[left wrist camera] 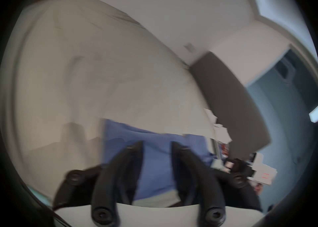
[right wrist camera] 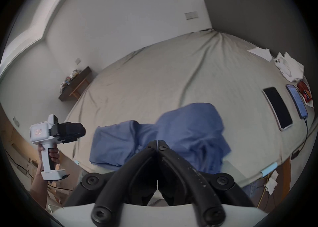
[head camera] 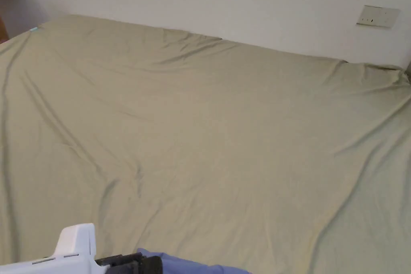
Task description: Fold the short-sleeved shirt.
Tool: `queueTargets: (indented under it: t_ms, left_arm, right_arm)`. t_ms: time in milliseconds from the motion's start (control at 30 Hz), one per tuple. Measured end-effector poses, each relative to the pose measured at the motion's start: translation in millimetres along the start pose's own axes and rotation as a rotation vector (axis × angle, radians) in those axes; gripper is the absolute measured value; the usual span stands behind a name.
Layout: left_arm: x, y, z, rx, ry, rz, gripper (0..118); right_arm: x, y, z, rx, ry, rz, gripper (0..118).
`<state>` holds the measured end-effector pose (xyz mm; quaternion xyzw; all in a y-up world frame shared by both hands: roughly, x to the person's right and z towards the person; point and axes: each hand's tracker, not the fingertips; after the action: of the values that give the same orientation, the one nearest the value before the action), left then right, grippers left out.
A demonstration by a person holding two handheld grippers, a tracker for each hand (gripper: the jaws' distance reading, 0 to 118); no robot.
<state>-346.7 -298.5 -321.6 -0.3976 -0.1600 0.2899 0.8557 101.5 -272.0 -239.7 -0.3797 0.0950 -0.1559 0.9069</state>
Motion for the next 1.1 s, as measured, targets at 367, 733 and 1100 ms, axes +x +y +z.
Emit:
queueTargets:
  t_ms: [367,733,1100]
  left_arm:
    - [-49,-10,-51,-0.272,-0.024,0.056,113]
    - [-39,-22,-107,-0.306,-0.14,0.205,19]
    - [-65,31,-9,-0.176,-0.097,0.252,14]
  right_arm:
    - [-25,8,-13,-0.041,0.056,0.064,1]
    - [-7,2,-5,-0.057,-0.006,-0.035,1]
    - [0,10,5,-0.018,-0.032,-0.048,1]
